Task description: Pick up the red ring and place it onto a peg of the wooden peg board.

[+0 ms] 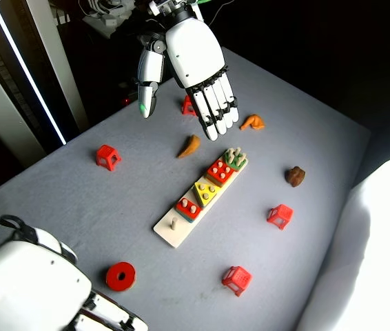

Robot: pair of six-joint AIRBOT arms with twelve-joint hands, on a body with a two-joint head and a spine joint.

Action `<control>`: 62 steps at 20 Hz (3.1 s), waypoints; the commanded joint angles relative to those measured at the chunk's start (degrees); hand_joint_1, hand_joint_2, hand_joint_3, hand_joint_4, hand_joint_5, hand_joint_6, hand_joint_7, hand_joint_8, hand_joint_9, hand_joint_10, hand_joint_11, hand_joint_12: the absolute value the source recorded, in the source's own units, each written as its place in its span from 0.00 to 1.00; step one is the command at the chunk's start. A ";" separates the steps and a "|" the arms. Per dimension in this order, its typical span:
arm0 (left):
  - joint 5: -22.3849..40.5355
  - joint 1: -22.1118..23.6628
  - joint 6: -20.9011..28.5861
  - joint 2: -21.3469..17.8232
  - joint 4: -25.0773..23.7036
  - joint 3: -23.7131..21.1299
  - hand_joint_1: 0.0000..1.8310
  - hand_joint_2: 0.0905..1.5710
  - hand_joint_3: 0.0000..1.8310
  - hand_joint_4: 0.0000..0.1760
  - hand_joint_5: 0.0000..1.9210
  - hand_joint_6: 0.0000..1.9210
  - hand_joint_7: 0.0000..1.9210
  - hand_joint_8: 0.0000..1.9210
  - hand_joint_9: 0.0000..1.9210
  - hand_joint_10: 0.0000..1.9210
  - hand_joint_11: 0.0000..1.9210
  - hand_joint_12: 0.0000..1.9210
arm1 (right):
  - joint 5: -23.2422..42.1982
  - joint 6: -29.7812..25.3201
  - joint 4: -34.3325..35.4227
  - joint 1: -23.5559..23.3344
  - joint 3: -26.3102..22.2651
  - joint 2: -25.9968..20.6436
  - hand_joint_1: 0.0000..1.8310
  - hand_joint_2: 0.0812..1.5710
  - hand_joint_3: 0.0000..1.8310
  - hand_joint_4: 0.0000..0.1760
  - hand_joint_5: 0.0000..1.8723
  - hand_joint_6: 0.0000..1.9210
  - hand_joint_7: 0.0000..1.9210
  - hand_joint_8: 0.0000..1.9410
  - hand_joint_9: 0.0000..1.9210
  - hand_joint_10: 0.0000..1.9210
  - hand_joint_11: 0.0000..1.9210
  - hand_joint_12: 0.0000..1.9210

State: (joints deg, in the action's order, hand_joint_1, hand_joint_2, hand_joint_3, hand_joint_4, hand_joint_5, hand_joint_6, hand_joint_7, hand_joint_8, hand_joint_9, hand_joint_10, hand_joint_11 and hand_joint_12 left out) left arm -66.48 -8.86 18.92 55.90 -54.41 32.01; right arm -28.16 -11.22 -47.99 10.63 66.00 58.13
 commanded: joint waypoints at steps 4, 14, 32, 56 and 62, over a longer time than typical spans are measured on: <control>0.30 0.35 -0.16 -0.10 -4.38 0.10 0.00 0.64 0.01 0.00 0.00 0.00 0.00 0.00 0.00 0.00 0.00 0.00 | 2.58 1.33 -1.68 0.85 2.43 3.45 0.65 0.59 0.01 0.00 0.00 0.00 0.00 0.00 0.00 0.00 0.00 0.31; 0.30 0.33 -0.16 -0.10 -4.38 0.06 0.00 0.65 0.01 0.00 0.00 0.00 0.00 0.00 0.00 0.00 0.00 0.00 | 3.52 2.39 -1.31 3.94 3.54 7.11 0.65 0.58 0.00 0.00 0.00 0.00 0.00 0.00 0.00 0.00 0.00 0.34; 0.30 0.35 -0.16 -0.10 -4.38 0.12 0.00 0.65 0.00 0.00 0.01 0.00 0.00 0.00 0.00 0.00 0.00 0.00 | 6.99 3.35 -1.33 7.92 8.82 10.75 0.71 0.62 0.01 0.00 0.07 0.01 0.04 0.01 0.06 0.01 0.00 0.48; 0.30 0.39 -0.16 -0.11 -4.38 0.14 0.00 0.66 0.00 0.00 0.01 0.00 0.00 0.00 0.00 0.00 0.00 0.00 | 6.91 6.02 -1.33 4.97 6.58 9.47 0.82 0.67 0.00 0.00 0.52 0.49 0.55 0.40 0.52 0.48 0.44 0.78; 0.30 0.39 -0.16 -0.10 -4.38 0.14 0.00 0.66 0.00 0.00 0.01 0.00 0.00 0.00 0.00 0.00 0.00 0.00 | 7.71 7.99 -1.33 0.98 5.30 9.47 0.76 0.68 0.00 0.00 0.51 0.54 0.52 0.45 0.50 0.55 0.43 0.66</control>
State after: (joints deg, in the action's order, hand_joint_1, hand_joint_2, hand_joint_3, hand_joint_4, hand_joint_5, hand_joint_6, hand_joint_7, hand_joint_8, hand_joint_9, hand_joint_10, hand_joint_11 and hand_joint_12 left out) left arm -66.48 -8.86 18.92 55.90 -54.41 32.03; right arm -22.90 -3.25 -48.01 12.12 71.44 68.01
